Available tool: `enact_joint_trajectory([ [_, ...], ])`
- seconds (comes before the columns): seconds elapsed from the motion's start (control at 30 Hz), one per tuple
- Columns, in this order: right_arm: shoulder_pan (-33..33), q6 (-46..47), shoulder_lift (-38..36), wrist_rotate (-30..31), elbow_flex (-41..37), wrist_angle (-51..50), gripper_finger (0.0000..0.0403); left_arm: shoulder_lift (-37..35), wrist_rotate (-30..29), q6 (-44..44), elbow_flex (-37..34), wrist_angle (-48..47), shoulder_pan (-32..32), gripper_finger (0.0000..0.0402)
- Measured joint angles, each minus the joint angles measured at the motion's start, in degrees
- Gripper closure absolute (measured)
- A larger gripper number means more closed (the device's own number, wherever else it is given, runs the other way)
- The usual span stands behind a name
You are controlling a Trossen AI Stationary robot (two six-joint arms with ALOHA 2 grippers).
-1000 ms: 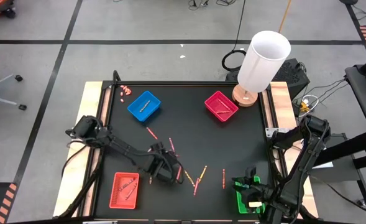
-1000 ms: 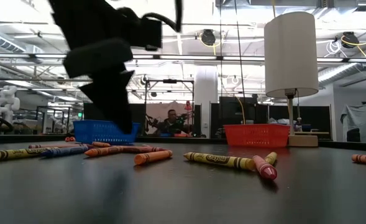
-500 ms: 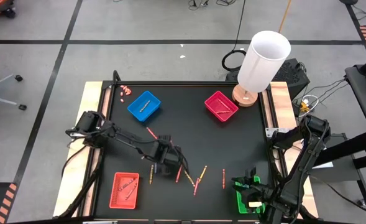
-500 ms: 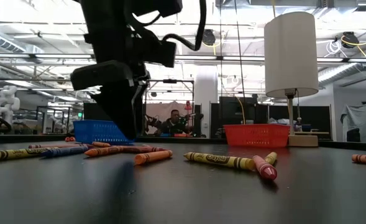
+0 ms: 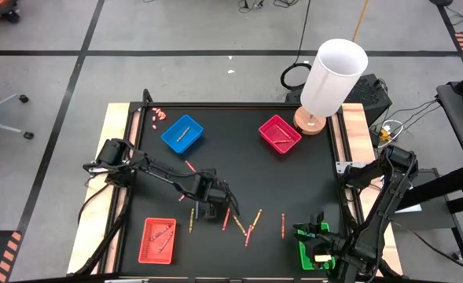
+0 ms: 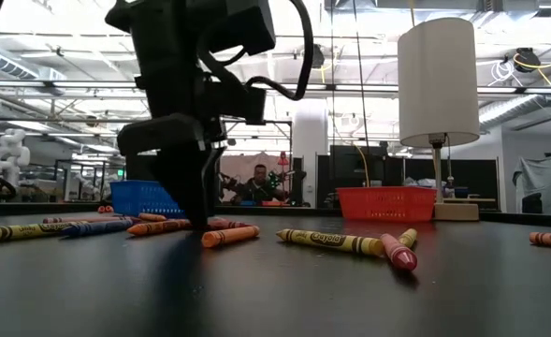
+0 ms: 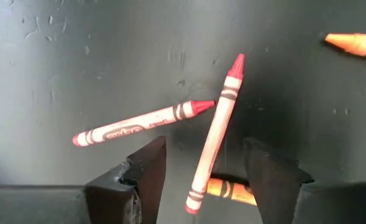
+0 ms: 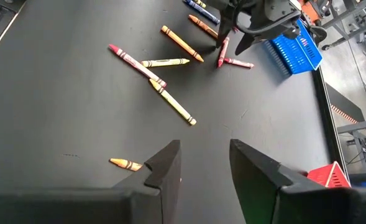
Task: Sort crayons
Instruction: Put the red crayon into the orange bin
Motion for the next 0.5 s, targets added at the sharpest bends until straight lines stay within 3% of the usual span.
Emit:
enact_joint_trajectory([
  [0.3, 0.0, 0.0, 0.0, -0.01, 0.0, 0.0, 0.0282, 0.02, 0.29, 0.04, 0.0, 1.07, 0.11, 0.0282],
  [0.5, 0.01, 0.0, 0.0, -0.21, 0.0, 0.0, 0.0282, 0.04, 0.55, 0.42, -0.08, 1.03, 0.09, 0.0313],
])
